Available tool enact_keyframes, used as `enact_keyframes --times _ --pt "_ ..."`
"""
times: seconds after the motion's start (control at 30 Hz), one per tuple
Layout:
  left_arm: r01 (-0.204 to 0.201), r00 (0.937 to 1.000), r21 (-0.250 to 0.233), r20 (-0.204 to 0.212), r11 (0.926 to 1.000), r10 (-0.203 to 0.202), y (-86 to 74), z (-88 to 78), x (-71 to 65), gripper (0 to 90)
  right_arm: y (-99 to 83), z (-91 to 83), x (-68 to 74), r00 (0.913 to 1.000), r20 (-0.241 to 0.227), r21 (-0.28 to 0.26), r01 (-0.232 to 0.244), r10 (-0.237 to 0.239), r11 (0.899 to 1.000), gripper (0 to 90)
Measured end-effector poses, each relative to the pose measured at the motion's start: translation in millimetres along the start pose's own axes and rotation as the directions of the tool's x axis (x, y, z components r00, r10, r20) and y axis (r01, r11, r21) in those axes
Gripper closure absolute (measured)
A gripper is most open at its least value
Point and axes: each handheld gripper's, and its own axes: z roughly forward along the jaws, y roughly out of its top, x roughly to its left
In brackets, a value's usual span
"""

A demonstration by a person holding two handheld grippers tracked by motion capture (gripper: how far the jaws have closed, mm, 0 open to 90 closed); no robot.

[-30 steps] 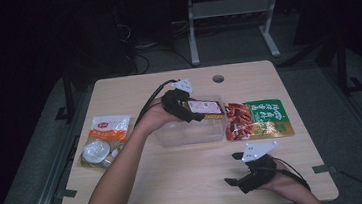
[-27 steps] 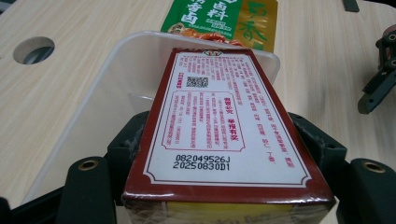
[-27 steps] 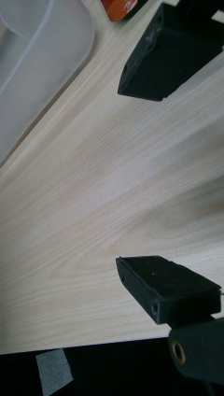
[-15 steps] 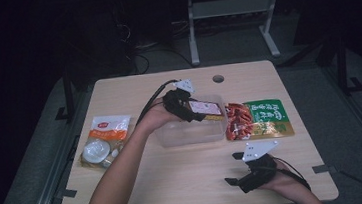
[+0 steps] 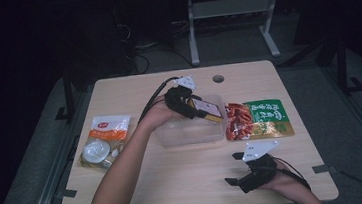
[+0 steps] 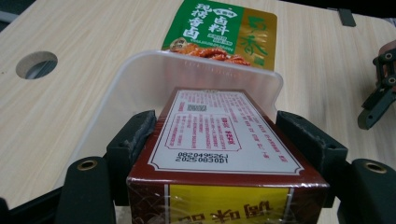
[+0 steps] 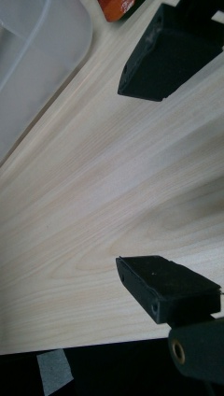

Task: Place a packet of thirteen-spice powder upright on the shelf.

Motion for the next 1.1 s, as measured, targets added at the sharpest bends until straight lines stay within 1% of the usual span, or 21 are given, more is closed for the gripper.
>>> enact_keyframes --times 0.23,0.47,0.53,0.57,0.87,0.9,0.93,0.97,1.1 --pt "-0.003 1.0 -0.016 0.003 0.9999 0.003 7.1 3.0 1.5 30.8 -0.1 -0.2 -0.2 1.0 0.0 0.0 -0.003 0.003 1.0 13.9" --pt "-0.018 0.9998 -0.034 0.001 0.9992 0.018 16.8 5.7 3.3 30.8 -0.1 -0.1 0.1 1.0 -0.003 -0.003 -0.006 0.006 1.0 13.8" --pt "-0.017 0.9998 -0.034 0.006 0.9993 0.017 19.2 7.1 3.7 30.8 0.0 -0.2 0.1 1.0 -0.003 -0.004 -0.005 0.005 1.0 13.9" --pt "-0.024 0.9997 -0.031 0.005 0.9992 0.024 20.6 7.6 4.0 30.8 0.0 -0.2 0.0 1.0 -0.003 -0.005 -0.006 0.005 1.0 13.9" --pt "-0.021 0.9995 -0.051 0.02 0.9985 0.022 31.3 16.3 5.8 30.8 0.0 0.1 -0.1 1.0 -0.005 -0.003 -0.006 0.006 1.0 13.9" --pt "-0.015 0.9996 -0.054 0.022 0.9984 0.016 32.1 17.8 5.6 30.8 0.0 0.0 0.0 0.9999 -0.007 -0.002 -0.008 0.008 1.0 13.9" --pt "-0.02 0.9995 -0.05 0.025 0.9986 0.021 33.0 18.8 6.2 30.8 0.0 0.0 0.1 0.9999 -0.007 -0.002 -0.007 0.007 1.0 13.9" --pt "-0.014 0.9996 -0.054 0.026 0.9984 0.015 33.6 20.3 5.9 30.8 0.0 -0.1 0.0 1.0 -0.007 -0.003 -0.006 0.006 1.0 13.9" --pt "-0.014 0.9995 -0.057 0.029 0.9983 0.015 36.4 25.3 6.1 30.9 -0.2 -0.1 -0.2 0.9999 -0.008 -0.002 -0.007 0.007 1.0 13.9"
